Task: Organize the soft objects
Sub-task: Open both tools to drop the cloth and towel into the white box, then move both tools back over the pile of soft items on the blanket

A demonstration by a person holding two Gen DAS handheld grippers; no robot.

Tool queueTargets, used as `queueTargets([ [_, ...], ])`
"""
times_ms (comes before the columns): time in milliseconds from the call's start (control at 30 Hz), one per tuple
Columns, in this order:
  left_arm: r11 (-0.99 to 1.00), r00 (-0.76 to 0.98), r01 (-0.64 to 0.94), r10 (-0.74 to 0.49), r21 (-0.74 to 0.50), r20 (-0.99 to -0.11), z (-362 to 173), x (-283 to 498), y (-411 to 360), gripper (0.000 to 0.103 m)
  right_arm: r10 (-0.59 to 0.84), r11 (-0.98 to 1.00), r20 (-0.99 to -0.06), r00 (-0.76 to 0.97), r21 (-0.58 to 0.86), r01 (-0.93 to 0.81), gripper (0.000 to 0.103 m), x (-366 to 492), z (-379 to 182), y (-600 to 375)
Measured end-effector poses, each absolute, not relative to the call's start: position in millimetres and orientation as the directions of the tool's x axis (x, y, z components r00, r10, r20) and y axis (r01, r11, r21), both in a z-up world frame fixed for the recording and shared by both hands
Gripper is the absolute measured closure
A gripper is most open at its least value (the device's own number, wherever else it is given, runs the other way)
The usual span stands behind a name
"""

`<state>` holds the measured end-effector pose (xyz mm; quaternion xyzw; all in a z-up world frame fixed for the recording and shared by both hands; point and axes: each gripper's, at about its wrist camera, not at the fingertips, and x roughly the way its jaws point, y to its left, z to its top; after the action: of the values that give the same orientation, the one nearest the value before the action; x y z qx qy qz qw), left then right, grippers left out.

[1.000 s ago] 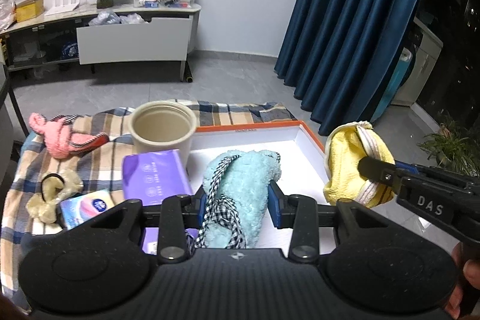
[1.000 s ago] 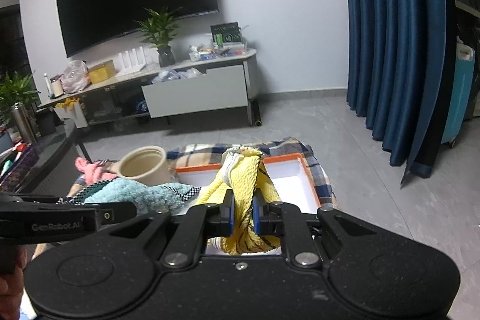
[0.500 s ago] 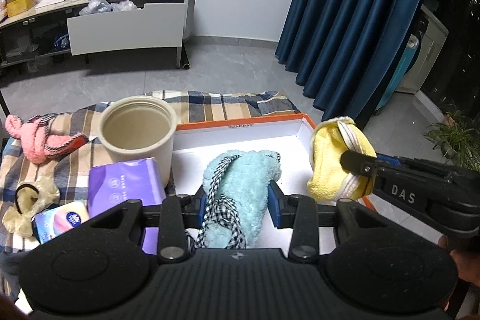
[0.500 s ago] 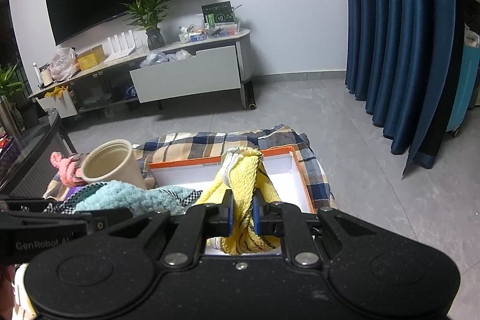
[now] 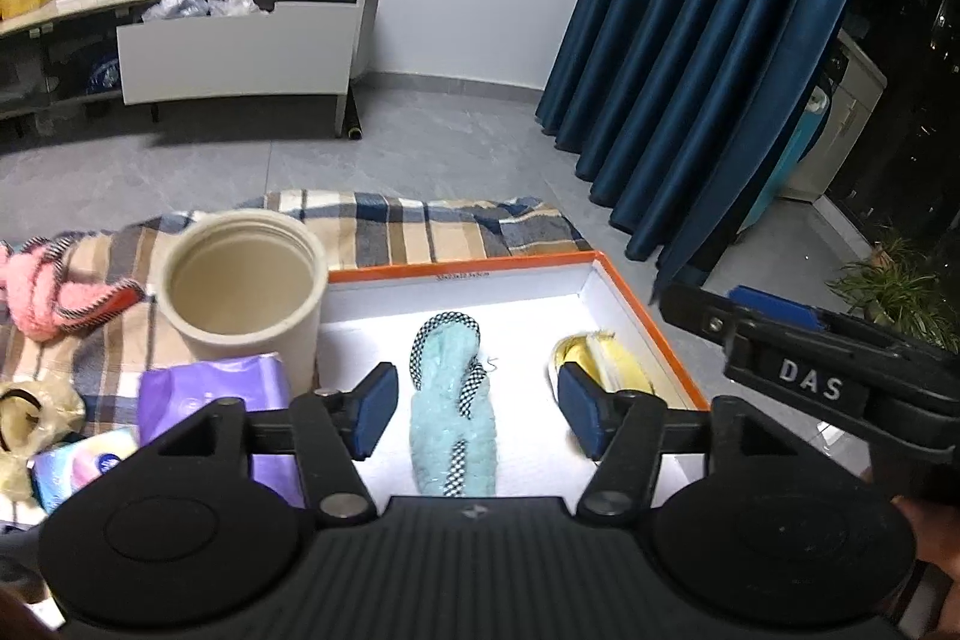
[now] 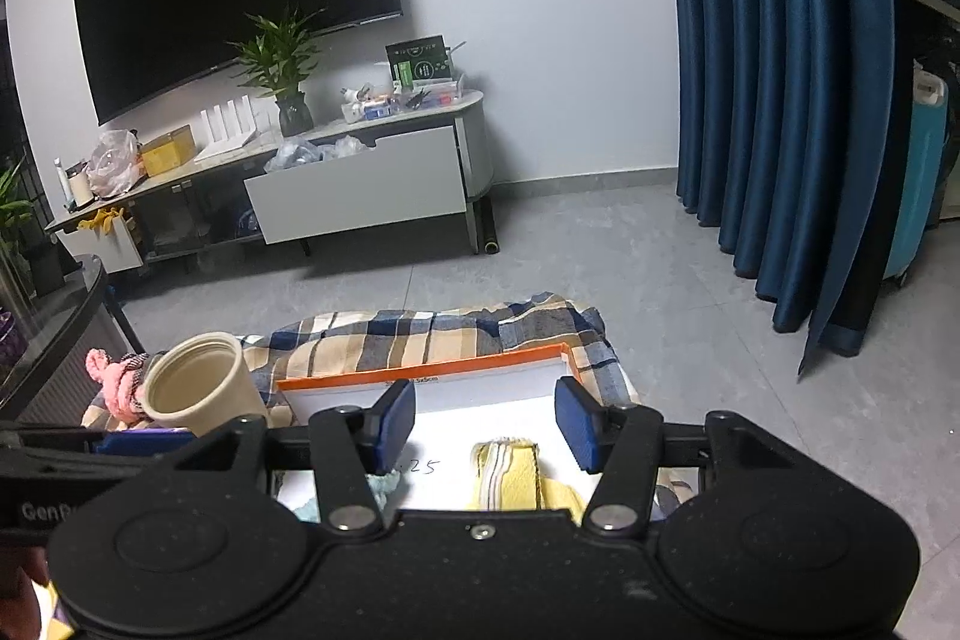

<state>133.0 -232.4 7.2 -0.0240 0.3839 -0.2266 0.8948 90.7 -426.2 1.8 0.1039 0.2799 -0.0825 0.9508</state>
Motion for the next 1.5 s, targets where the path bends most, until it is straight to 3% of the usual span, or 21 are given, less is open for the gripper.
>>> queueTargets([
  [400,0.919,0.675,0.361,-0.373,-0.157,-0.637,40,96,-206,0.032,-0.086,0.970,-0.534,0.841,0.149,0.193,0.036,47,29,-390],
  [1500,0.964,0.747,0.208,-0.266,-0.166,-0.609,50,47,-99,0.031,0.085,0.991,-0.542,0.836,0.135,-0.013,0.035,33,41,-266],
])
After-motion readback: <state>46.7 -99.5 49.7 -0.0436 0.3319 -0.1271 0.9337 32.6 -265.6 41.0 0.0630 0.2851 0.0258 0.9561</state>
